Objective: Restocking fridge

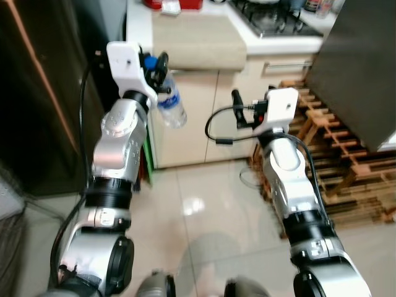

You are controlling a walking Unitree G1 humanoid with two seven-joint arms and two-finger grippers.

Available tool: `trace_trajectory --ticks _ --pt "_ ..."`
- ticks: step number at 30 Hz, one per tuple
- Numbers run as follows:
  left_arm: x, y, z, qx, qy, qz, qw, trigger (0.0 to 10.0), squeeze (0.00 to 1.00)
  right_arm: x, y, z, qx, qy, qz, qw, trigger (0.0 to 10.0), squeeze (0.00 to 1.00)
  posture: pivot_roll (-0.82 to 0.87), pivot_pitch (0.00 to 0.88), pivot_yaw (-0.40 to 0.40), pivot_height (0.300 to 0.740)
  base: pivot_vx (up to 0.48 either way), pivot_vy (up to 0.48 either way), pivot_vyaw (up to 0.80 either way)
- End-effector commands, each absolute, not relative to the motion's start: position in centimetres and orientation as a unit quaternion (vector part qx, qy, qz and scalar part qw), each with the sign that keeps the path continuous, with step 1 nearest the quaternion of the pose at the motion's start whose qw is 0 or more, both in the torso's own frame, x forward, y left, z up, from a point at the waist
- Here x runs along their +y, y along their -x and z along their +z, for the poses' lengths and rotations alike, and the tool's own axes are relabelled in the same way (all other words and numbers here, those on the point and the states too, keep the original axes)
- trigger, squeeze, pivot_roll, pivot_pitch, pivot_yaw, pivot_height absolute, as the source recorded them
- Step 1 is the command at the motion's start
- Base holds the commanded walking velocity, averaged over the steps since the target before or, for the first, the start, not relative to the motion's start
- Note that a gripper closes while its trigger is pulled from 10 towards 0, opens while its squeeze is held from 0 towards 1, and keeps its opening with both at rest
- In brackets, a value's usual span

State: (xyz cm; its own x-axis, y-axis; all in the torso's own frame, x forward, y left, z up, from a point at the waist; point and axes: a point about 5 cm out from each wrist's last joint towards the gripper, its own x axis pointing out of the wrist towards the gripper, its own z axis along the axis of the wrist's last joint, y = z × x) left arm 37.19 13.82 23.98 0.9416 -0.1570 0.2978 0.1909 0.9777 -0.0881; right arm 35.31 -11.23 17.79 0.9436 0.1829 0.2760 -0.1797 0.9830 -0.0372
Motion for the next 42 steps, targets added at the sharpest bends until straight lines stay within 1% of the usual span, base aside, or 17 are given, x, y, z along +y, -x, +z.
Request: trace_trajectory --ticks 1,11,13,15,17,23,26,27,29,34,39,40,42 --pt "13.0 -36.8 25.2 -0.176 0.061 -0.106 0.977 10.0 0.00 -12.0 -35.4 17.8 -0.138 0.007 0.082 0.987 10.0 0.00 -0.11 0.000 -0.007 0.732 0.000 0.000 -0.76" --pt "12.5 -36.2 23.9 -0.164 0.055 -0.120 0.978 10.0 0.00 -13.1 -35.3 18.0 -0.141 0.014 0.074 0.987 10.0 0.00 -0.13 0.000 -0.006 0.732 0.000 0.000 -0.74" --pt "11.7 -36.2 23.2 -0.154 0.056 -0.131 0.978 10.0 0.00 -13.4 -35.3 18.0 -0.142 0.014 0.067 0.988 10.0 0.00 -0.14 0.000 -0.004 0.732 0.000 -0.416 -0.73" --pt "11.5 -36.2 23.1 -0.150 0.054 -0.132 0.978 10.0 0.00 -13.4 -35.3 18.0 -0.142 0.013 0.065 0.988 10.0 0.00 -0.14 0.000 -0.002 0.732 0.000 -0.480 -0.73" --pt "11.5 -36.2 23.1 -0.150 0.053 -0.131 0.979 10.0 0.00 -13.4 -35.3 18.0 -0.143 0.013 0.065 0.988 10.0 0.00 -0.15 0.000 0.000 0.732 0.000 -0.480 -0.73" --pt "11.8 -36.7 23.3 -0.145 0.047 -0.123 0.981 10.0 0.00 -13.3 -35.4 18.1 -0.146 0.012 0.061 0.987 10.0 0.00 -0.15 0.000 0.013 0.732 0.000 0.000 -0.73" --pt "11.9 -36.7 23.7 -0.156 0.069 -0.128 0.977 10.0 0.00 -13.3 -35.3 18.1 -0.146 0.010 0.057 0.988 10.0 0.00 -0.14 0.000 0.021 0.732 0.000 -0.461 -0.73" --pt "11.8 -36.5 24.1 -0.168 0.081 -0.137 0.973 10.0 0.00 -13.3 -35.3 18.1 -0.149 0.009 0.056 0.987 10.0 0.00 -0.14 0.000 0.028 0.732 0.270 -0.247 -0.44" --pt "11.8 -36.4 24.3 -0.173 0.081 -0.142 0.971 10.0 0.00 -13.3 -35.2 18.1 -0.151 0.010 0.055 0.987 10.0 0.00 -0.14 0.000 0.030 0.732 0.135 -0.124 -0.22" --pt "11.5 -35.8 23.6 -0.170 0.057 -0.168 0.969 10.0 0.00 -13.2 -34.9 17.9 -0.151 0.010 0.056 0.987 10.0 0.00 -0.15 0.000 0.031 0.732 0.000 0.000 0.00" --pt "11.7 -35.5 23.2 -0.161 0.063 -0.168 0.970 10.0 0.00 -12.8 -34.6 17.7 -0.148 0.006 0.060 0.987 10.0 0.00 -0.13 0.000 0.022 0.732 0.000 0.000 0.00" --pt "11.9 -35.2 22.8 -0.157 0.070 -0.166 0.971 10.0 0.00 -12.2 -34.4 17.2 -0.145 0.007 0.070 0.987 10.0 0.00 -0.12 0.000 0.025 0.732 0.352 0.000 0.00" --pt "11.9 -35.2 22.6 -0.154 0.071 -0.163 0.972 10.0 0.00 -12.1 -34.3 17.0 -0.143 0.008 0.074 0.987 10.0 0.00 -0.12 0.000 0.026 0.732 0.352 0.000 0.00"
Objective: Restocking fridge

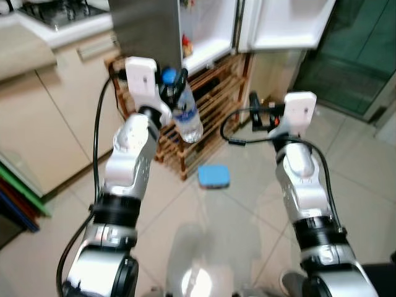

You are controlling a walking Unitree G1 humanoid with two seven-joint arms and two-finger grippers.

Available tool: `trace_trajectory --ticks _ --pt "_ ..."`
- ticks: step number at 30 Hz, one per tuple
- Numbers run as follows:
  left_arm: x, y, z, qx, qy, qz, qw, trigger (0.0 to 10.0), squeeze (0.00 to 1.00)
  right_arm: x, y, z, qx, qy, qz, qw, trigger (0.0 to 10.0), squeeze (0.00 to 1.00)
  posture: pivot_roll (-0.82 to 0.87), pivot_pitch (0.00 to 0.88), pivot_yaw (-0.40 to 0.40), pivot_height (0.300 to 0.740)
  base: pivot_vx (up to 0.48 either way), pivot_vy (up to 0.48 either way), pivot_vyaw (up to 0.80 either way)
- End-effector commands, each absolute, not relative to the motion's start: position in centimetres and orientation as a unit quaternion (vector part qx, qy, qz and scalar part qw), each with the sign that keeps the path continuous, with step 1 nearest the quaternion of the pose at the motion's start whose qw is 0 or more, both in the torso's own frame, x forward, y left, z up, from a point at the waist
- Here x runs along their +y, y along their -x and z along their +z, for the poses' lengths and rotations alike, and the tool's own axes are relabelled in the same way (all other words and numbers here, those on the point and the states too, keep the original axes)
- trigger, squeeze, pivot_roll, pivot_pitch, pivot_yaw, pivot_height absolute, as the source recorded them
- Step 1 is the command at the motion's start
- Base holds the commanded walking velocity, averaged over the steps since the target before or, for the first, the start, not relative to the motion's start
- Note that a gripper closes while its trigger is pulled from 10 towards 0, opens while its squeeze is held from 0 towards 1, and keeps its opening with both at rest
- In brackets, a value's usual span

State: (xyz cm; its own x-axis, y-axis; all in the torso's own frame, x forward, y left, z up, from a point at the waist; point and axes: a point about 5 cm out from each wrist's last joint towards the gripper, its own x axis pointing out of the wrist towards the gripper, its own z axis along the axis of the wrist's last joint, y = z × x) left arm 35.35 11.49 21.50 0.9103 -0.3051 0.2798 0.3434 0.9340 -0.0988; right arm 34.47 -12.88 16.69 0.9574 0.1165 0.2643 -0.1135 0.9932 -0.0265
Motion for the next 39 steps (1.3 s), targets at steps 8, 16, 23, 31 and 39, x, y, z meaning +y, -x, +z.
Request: trace_trajectory --ticks 8,16,23,31,39 --pt "10.3 -34.5 22.0 -0.146 0.074 -0.187 0.969 10.0 0.00 -12.5 -34.4 17.0 -0.138 0.024 0.066 0.988 10.0 0.00 -0.13 0.000 0.026 0.732 0.461 0.000 0.00" --pt "8.6 -33.9 22.0 -0.150 0.061 -0.218 0.962 10.0 0.00 -12.3 -34.2 16.9 -0.131 0.037 0.074 0.988 10.0 0.00 -0.17 0.000 0.025 0.732 0.480 0.000 -0.34" --pt "7.6 -33.9 21.6 -0.141 0.068 -0.233 0.960 10.0 0.00 -13.3 -34.2 17.6 -0.143 0.038 0.048 0.988 10.0 0.00 -0.19 0.000 0.029 0.732 0.480 0.000 -0.76" --pt "8.0 -34.0 22.0 -0.147 0.068 -0.224 0.961 10.0 0.00 -12.5 -34.3 17.9 -0.154 0.036 0.065 0.985 10.0 0.00 -0.17 0.000 0.014 0.732 0.480 0.000 -0.38" --pt "8.4 -33.6 21.9 -0.148 0.066 -0.226 0.961 10.0 0.00 -12.6 -34.3 17.4 -0.138 0.039 0.062 0.988 10.0 0.00 -0.16 0.000 0.019 0.732 0.480 0.000 -0.09"
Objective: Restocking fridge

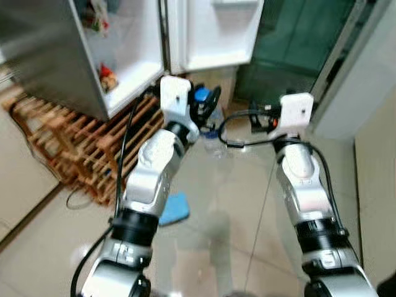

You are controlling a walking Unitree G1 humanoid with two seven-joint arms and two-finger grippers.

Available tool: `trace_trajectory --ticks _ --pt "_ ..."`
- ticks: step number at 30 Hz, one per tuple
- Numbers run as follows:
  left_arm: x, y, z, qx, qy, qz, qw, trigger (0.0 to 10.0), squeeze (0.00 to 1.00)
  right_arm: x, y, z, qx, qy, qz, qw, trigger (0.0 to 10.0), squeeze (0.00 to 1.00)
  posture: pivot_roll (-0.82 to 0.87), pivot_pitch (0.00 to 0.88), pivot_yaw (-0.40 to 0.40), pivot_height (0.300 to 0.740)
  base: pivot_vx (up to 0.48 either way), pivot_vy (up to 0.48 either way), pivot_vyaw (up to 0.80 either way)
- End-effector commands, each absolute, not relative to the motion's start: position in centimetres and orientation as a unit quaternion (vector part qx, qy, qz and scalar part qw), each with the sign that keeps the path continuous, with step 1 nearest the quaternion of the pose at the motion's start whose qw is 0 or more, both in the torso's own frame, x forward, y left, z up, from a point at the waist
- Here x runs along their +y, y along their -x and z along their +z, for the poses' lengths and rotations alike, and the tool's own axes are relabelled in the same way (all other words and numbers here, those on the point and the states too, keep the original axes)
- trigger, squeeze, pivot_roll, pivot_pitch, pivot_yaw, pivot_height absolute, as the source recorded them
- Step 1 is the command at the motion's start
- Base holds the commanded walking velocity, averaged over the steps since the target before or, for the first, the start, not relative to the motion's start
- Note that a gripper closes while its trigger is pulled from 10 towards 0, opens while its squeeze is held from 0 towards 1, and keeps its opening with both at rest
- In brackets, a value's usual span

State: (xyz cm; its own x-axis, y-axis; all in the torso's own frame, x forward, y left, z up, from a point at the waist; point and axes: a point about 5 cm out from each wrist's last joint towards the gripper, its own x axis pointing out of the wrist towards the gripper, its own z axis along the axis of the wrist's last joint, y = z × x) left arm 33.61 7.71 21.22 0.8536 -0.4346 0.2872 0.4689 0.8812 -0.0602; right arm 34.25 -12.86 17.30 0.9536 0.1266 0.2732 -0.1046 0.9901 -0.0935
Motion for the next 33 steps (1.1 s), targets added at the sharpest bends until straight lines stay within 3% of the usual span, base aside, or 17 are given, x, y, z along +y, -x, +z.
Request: trace_trajectory --ticks 1,15,23,33 --pt "8.5 -33.7 21.9 -0.146 0.071 -0.224 0.961 10.0 0.00 -12.6 -34.4 17.4 -0.137 0.037 0.059 0.988 10.0 0.00 -0.17 0.000 0.018 0.732 0.480 0.000 -0.67" --pt "8.0 -34.2 22.2 -0.151 0.067 -0.229 0.959 10.0 0.00 -12.5 -34.8 17.8 -0.141 0.040 0.072 0.987 10.0 0.00 -0.17 0.000 0.016 0.732 0.480 0.000 -0.27" --pt "10.9 -35.5 19.5 -0.084 0.088 -0.158 0.980 10.0 0.00 -12.8 -34.5 17.8 -0.152 0.038 0.066 0.985 10.0 0.00 -0.19 0.000 0.042 0.732 0.480 0.000 -0.17" --pt "9.5 -35.2 20.6 -0.119 0.059 -0.186 0.973 10.0 0.00 -12.5 -34.8 17.8 -0.146 0.037 0.071 0.986 10.0 0.00 -0.18 0.000 0.025 0.732 0.480 0.000 0.00"
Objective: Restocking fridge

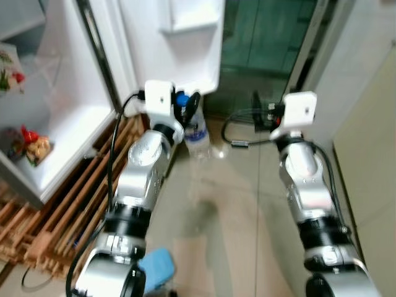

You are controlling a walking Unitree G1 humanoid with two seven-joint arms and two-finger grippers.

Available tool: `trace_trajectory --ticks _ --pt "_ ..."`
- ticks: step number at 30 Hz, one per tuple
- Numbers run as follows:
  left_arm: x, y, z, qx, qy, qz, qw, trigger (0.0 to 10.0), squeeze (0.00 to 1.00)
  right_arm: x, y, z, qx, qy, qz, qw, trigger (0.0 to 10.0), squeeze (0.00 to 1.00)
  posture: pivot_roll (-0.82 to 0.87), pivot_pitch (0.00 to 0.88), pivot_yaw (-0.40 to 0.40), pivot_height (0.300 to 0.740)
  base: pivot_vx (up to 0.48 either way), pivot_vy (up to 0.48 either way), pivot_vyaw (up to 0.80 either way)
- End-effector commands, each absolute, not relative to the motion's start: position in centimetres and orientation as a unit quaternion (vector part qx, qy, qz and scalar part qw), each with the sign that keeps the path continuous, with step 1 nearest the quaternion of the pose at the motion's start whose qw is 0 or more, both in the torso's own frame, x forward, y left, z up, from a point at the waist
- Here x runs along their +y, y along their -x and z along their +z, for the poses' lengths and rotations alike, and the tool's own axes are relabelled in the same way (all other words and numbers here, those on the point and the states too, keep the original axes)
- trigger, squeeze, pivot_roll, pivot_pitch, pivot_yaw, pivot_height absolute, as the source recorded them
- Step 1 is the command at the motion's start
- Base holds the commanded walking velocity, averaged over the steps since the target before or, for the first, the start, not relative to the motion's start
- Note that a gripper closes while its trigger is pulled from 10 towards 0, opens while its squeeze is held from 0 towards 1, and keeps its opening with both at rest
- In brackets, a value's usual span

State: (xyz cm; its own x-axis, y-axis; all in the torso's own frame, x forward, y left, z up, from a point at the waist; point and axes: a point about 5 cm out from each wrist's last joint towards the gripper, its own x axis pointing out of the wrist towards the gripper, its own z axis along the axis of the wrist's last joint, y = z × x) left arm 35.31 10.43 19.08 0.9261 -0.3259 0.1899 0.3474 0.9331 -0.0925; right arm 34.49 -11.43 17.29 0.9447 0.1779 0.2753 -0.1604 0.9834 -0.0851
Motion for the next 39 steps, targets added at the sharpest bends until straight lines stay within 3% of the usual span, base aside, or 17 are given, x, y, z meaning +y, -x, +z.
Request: trace_trajectory --ticks 1,6,21,30,39 --pt "9.6 -35.2 20.7 -0.121 0.058 -0.185 0.974 10.0 0.00 -12.4 -34.9 17.7 -0.144 0.037 0.073 0.986 10.0 0.00 -0.17 0.000 0.021 0.732 0.480 0.000 -0.63" --pt "9.9 -35.3 20.7 -0.123 0.059 -0.178 0.974 10.0 0.00 -12.2 -34.9 17.8 -0.147 0.036 0.083 0.985 10.0 0.00 -0.17 0.000 0.014 0.732 0.480 0.000 -0.58" --pt "8.0 -35.6 21.3 -0.136 0.081 -0.189 0.969 10.0 0.00 -12.6 -34.5 18.3 -0.160 0.053 0.094 0.981 10.0 0.00 -0.22 0.000 -0.011 0.732 0.480 0.000 0.00" --pt "10.6 -35.4 20.7 -0.114 0.108 -0.143 0.977 10.0 0.00 -12.8 -34.1 17.4 -0.146 0.025 0.078 0.986 10.0 0.00 -0.18 0.000 0.019 0.732 0.480 0.000 0.00" --pt "11.6 -35.0 20.7 -0.105 0.091 -0.136 0.981 10.0 0.00 -12.1 -33.7 16.7 -0.131 0.013 0.082 0.988 10.0 0.00 -0.16 0.000 0.032 0.732 0.000 0.000 0.48"
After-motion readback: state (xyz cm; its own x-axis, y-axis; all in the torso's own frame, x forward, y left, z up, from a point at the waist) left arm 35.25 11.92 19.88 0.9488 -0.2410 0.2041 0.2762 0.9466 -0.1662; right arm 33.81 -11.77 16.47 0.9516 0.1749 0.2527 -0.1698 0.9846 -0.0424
